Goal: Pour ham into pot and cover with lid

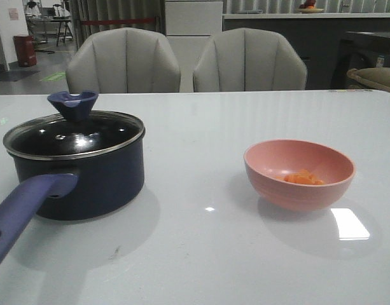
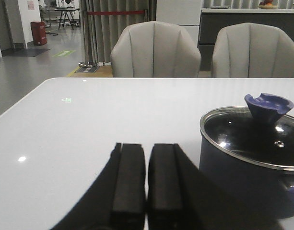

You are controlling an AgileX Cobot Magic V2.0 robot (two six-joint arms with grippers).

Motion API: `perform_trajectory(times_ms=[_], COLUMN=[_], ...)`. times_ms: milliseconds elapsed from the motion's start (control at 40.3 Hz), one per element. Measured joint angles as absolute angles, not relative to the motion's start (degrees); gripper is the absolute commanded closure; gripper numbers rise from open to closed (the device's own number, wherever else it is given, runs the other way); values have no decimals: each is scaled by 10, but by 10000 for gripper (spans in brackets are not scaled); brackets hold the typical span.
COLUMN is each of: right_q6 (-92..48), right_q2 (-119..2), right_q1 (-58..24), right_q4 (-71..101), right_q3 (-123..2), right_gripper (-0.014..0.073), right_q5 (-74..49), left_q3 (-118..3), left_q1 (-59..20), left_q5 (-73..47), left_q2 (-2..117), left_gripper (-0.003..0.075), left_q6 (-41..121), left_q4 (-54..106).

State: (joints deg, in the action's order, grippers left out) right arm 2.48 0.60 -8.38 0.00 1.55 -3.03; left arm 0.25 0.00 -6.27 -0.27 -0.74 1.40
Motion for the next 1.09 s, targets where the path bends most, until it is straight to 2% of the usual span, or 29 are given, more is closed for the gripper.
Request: perform_trajectory(times_ms=[769, 943, 1091], right_q6=[25, 25, 25], right_q2=[6, 6, 6], right_q1=[-84, -84, -84], right_q4=[0, 0, 0], right_q3=[16, 16, 16], right_gripper=[450, 450, 450], right_q5=[-30, -30, -30], left_q3=[2, 2, 2], left_q1=[0, 0, 0], left_q5=[-61, -17, 77], left_q2=[-3, -3, -3], left_gripper=[607, 607, 607], left_q6=[-7, -7, -7], left_q4=[14, 14, 14])
